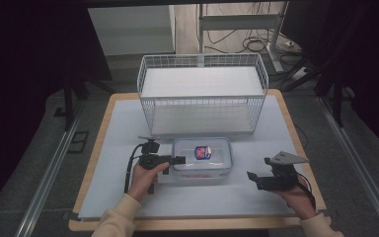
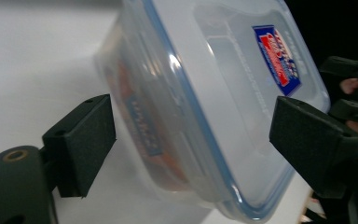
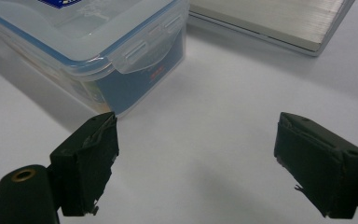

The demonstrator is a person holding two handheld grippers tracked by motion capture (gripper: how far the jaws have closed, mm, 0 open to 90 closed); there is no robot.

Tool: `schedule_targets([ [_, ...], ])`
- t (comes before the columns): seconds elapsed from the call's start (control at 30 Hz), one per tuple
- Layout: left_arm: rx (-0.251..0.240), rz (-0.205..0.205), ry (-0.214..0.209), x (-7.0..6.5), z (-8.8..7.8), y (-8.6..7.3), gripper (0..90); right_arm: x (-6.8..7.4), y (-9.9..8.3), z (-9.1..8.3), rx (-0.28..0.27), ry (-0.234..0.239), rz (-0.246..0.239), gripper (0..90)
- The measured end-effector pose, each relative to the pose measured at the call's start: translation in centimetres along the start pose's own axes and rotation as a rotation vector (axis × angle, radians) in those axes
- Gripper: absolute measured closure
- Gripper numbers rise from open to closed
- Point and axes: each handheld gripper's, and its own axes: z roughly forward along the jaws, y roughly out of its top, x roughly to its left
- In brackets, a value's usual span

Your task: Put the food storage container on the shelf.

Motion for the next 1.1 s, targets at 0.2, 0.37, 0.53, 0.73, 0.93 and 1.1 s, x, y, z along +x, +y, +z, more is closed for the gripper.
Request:
schedule_targets([
  [0.2,0.012,0.004,-0.024,-0.4,0.1,-0.1,23.4,-0.1,0.0,0.0,0.001,-0.003,0.005,13.8],
  [0.37,-0.003,-0.035,-0.059,0.4,-0.2,-0.1,28.9,0.1,0.9,0.0,-0.01,0.017,0.022,13.9],
  [0.53,-0.008,-0.034,-0.057,0.3,-0.2,-0.2,28.9,0.5,3.1,0.4,0.0,0.107,0.086,13.8],
  [0.73,-0.014,-0.033,-0.058,0.3,-0.2,-0.2,28.9,0.1,5.2,2.8,0.059,0.175,0.152,13.4],
  [0.93,-0.015,-0.031,-0.058,0.3,-0.2,-0.3,28.9,-0.1,7.0,6.3,0.12,0.23,0.238,12.9],
  [1.1,-0.017,-0.03,-0.058,0.3,-0.2,-0.3,28.8,-0.7,7.2,7.5,0.149,0.291,0.314,12.3],
])
